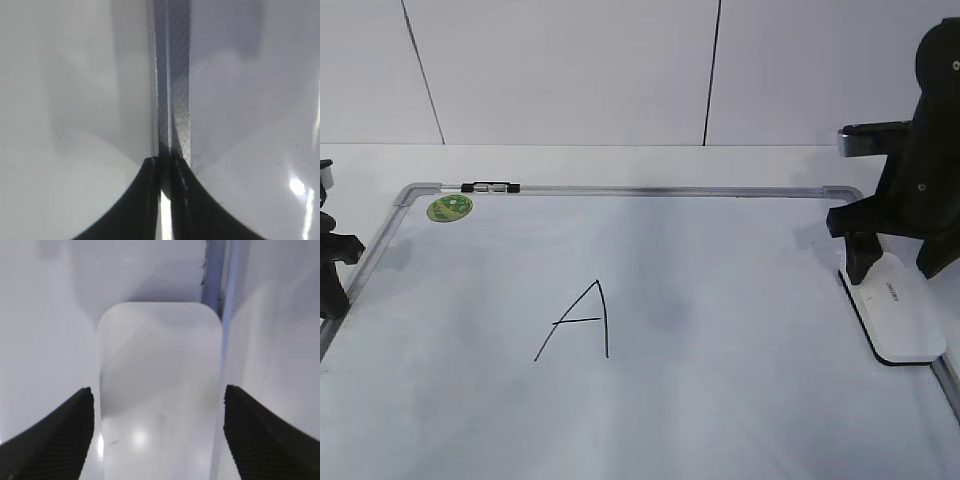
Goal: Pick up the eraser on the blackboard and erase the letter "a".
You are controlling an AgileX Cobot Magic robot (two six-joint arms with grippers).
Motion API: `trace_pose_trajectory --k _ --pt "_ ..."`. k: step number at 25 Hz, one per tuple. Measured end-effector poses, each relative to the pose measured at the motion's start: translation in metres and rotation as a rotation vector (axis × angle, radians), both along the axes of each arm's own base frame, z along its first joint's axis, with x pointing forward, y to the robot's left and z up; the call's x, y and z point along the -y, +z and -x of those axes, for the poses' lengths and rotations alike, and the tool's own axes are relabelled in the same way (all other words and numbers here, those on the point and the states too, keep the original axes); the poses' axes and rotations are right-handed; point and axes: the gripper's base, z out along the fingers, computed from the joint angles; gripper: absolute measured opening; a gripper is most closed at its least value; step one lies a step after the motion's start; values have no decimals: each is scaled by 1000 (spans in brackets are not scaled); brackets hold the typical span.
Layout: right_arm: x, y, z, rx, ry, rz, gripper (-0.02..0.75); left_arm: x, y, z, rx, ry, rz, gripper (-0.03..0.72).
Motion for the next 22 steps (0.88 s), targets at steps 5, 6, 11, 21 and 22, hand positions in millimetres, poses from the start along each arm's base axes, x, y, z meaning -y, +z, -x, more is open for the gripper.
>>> trace_pose_trajectory --k 5,6,11,21,22 --pt "2 23 2 -8 -6 17 613 0 0 0 0 0 0 29" --pt "2 30 5 -5 -8 17 611 0 0 0 0 0 0 29" --pt "5 66 26 27 -20 6 594 0 0 0 0 -1 -2 34" --pt "8 124 60 187 -22 -56 591 -3 15 4 31 -36 -30 228" --pt "8 127 62 194 -17 -68 591 -3 21 5 47 -37 -32 250"
